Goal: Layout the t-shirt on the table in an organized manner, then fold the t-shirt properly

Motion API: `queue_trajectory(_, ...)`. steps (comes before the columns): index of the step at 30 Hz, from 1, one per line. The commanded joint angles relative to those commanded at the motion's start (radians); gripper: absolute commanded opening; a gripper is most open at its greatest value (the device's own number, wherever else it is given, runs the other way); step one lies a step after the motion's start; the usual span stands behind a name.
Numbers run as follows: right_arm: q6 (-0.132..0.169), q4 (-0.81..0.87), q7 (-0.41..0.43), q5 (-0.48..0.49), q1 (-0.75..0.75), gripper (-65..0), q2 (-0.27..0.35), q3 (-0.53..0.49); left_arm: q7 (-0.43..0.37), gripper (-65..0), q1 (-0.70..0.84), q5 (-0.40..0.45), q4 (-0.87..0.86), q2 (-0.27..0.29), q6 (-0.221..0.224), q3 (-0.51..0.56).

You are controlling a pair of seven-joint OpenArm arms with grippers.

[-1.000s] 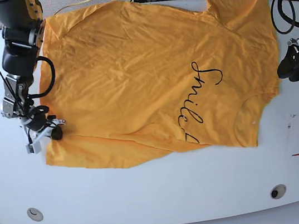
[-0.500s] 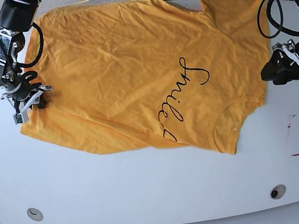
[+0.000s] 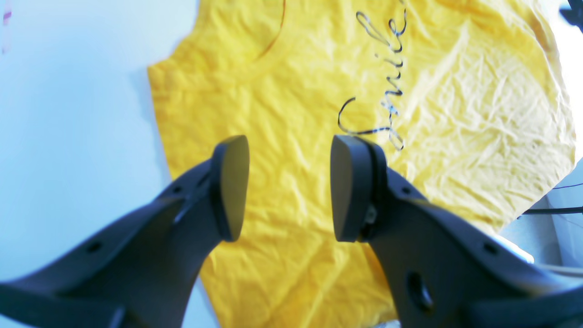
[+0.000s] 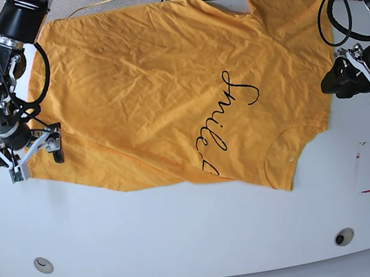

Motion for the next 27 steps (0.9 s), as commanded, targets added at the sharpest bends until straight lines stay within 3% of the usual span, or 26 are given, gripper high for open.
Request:
queue_trajectory(9, 0.000, -0.249, 0.011, 0.005, 0.193, 0.0, -0.002, -0.170, 0.000, -37.6, 0.015, 0.000, 0.000, 0.000, 0.000, -0.002)
queue_trajectory(19, 0.000, -0.626, 0.236, -0.005, 0.342, 0.0, -0.029, -0.331, 0.000, -37.6, 0.035, 0.137, 0.000, 0.003, 0.000, -0.008)
queue_trajectory(27, 0.000, -0.824, 0.354, 0.000, 0.385, 0.0, -0.034, -0.407, 0.000, -37.6, 0.057, 0.239, -0.002, 0.037, 0.000, -0.109)
